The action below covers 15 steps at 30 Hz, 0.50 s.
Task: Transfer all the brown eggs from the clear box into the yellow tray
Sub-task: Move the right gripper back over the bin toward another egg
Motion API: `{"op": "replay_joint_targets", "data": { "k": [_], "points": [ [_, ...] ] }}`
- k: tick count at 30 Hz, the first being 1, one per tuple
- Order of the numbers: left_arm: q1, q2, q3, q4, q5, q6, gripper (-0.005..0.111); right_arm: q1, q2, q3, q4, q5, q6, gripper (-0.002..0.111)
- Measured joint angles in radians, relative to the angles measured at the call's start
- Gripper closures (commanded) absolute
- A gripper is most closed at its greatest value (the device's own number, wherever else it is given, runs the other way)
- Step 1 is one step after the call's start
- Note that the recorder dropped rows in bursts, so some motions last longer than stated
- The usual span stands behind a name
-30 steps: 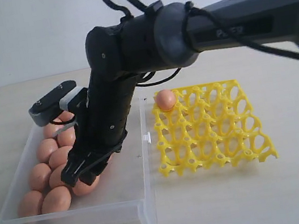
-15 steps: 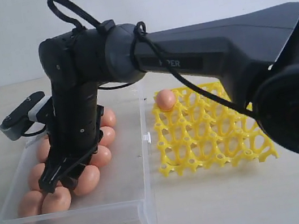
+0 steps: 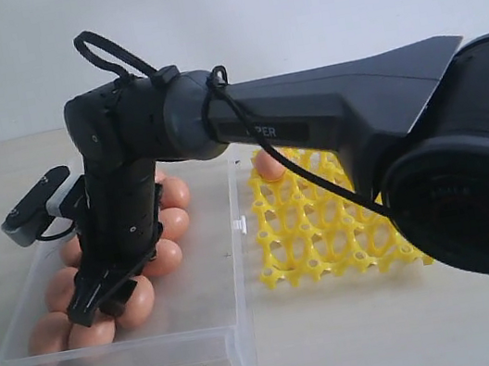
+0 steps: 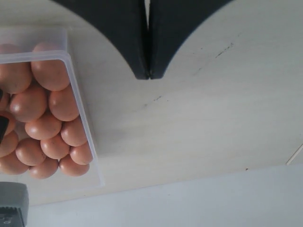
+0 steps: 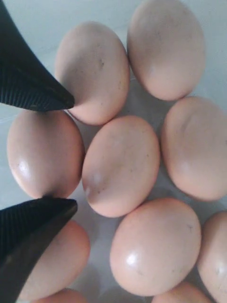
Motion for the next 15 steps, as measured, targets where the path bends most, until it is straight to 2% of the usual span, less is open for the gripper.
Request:
{"op": "replay_joint_targets", "data": {
  "k": [9,15],
  "points": [
    [0.000,0.000,0.000,0.000,0.000,0.000,0.107,0.000,0.003,-0.009,-0.041,0.129,0.129,0.055],
    [0.000,0.000,0.000,0.000,0.000,0.000,0.107,0.000,-0.003,-0.009,-0.025,0.150,0.201,0.055]
  ]
}}
